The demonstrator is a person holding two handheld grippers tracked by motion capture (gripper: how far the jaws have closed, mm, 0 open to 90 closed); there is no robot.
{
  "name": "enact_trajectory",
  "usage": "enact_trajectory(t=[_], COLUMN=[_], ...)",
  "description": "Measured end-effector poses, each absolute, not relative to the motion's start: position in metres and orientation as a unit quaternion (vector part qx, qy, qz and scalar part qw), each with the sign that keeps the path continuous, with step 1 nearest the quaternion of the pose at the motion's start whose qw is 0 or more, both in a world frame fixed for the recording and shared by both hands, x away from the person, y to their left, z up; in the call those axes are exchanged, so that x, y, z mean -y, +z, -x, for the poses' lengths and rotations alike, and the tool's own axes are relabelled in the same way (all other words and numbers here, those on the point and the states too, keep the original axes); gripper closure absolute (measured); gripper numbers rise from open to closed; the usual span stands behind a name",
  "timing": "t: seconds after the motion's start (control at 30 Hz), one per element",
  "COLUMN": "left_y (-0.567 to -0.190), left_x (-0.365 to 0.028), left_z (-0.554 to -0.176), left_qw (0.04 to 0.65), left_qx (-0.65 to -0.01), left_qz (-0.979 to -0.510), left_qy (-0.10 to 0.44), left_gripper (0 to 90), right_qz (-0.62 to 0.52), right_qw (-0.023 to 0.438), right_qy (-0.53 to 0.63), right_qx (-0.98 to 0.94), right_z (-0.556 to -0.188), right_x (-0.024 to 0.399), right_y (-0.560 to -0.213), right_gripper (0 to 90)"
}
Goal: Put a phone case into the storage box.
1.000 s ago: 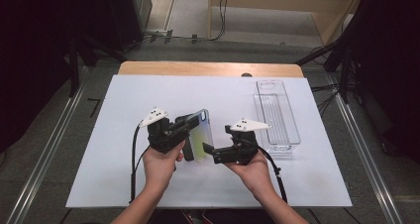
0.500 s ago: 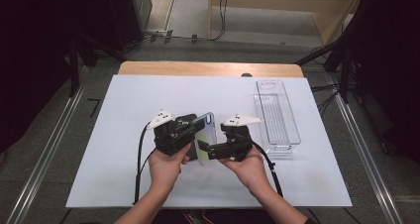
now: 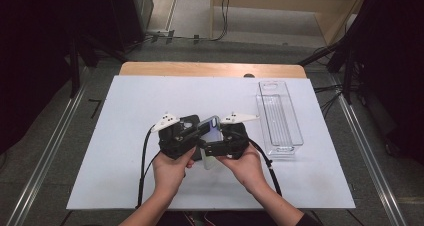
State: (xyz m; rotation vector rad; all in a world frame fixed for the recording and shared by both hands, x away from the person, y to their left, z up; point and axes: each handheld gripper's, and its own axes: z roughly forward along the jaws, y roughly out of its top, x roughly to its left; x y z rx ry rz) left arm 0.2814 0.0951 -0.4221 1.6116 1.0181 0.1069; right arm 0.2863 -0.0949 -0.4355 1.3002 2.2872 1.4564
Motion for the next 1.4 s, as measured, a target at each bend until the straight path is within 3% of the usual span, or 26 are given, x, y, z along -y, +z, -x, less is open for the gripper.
enact_trajectory(t=[0.03, 0.37, 0.5, 0.67, 1.0, 1.4], left_y=[-0.422, -0.42, -0.414, -0.408, -0.404, -0.406], left_x=[-0.095, -0.095, -0.099, -0.104, -0.117, -0.129], left_z=[-0.281, -0.28, -0.28, -0.28, -0.288, -0.297], left_qw=[0.579, 0.58, 0.589, 0.588, 0.57, 0.533], left_qx=[-0.435, -0.438, -0.44, -0.445, -0.453, -0.417], left_qz=[-0.688, -0.686, -0.677, -0.676, -0.685, -0.733], left_qy=[0.046, 0.041, 0.034, 0.014, -0.031, -0.067], left_gripper=[80.9, 79.3, 58.2, 48.5, 42.0, 35.6], right_qz=[-0.431, -0.429, -0.434, -0.436, -0.435, -0.378], right_qw=[0.067, 0.078, 0.078, 0.082, 0.083, 0.033], right_qy=[0.484, 0.48, 0.472, 0.47, 0.466, 0.491], right_qx=[-0.758, -0.761, -0.764, -0.763, -0.766, -0.784], right_z=[-0.286, -0.285, -0.287, -0.289, -0.295, -0.3], right_x=[0.096, 0.097, 0.099, 0.103, 0.12, 0.135], right_y=[-0.435, -0.432, -0.434, -0.434, -0.431, -0.422], right_gripper=[13.2, 14.7, 14.7, 14.7, 14.8, 14.8])
